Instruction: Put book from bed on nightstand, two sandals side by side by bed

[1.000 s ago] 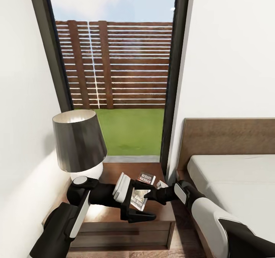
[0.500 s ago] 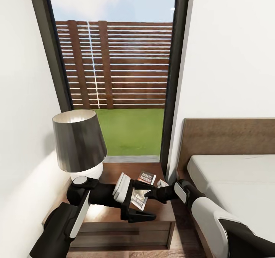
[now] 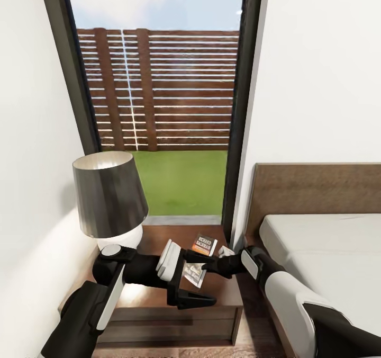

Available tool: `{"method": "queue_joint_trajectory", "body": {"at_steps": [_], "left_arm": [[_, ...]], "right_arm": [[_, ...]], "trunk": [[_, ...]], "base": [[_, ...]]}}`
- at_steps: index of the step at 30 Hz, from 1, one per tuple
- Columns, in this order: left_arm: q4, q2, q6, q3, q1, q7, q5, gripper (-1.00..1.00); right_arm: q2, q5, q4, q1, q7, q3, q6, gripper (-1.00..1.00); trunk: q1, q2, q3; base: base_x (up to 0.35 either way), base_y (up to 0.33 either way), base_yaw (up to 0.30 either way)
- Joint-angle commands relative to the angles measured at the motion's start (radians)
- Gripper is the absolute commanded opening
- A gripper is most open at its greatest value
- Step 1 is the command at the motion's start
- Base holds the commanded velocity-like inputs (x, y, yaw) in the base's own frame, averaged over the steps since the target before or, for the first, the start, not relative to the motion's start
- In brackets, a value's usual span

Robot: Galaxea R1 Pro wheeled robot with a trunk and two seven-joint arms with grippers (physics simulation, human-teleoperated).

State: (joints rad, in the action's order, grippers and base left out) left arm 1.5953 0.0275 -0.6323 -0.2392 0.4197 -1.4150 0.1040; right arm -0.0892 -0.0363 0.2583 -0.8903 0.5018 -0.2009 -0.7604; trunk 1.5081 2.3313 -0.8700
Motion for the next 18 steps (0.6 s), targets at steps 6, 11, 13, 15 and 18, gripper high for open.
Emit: {"method": "queue_joint_trajectory", "body": {"at_steps": [6, 11, 13, 15, 18], "left_arm": [[0.0, 0.0, -0.01, 0.0, 0.001, -0.002, 0.002, 1.0], [0.0, 0.0, -0.01, 0.0, 0.001, -0.003, 0.002, 1.0], [0.0, 0.0, -0.01, 0.0, 0.001, -0.003, 0.002, 1.0], [0.0, 0.0, -0.01, 0.0, 0.001, -0.003, 0.002, 1.0], [0.0, 0.0, -0.01, 0.0, 0.001, -0.002, 0.002, 1.0]], "right_arm": [[-0.004, -0.007, 0.005, -0.001, -0.013, -0.005, -0.008, -1.0], [-0.007, -0.007, 0.006, -0.001, -0.016, -0.005, -0.008, -1.0], [-0.008, -0.007, 0.006, -0.001, -0.017, -0.005, -0.008, -1.0], [-0.008, -0.007, 0.006, -0.001, -0.017, -0.005, -0.008, -1.0], [-0.008, -0.007, 0.006, -0.001, -0.018, -0.005, -0.008, -1.0]], "trunk": [[0.023, 0.043, -0.02], [0.023, 0.043, -0.02], [0.023, 0.043, -0.02], [0.023, 0.043, -0.02], [0.023, 0.043, -0.02]], "base": [[0.0, 0.0, 0.0], [0.0, 0.0, 0.0], [0.0, 0.0, 0.0], [0.0, 0.0, 0.0], [0.0, 0.0, 0.0]]}}
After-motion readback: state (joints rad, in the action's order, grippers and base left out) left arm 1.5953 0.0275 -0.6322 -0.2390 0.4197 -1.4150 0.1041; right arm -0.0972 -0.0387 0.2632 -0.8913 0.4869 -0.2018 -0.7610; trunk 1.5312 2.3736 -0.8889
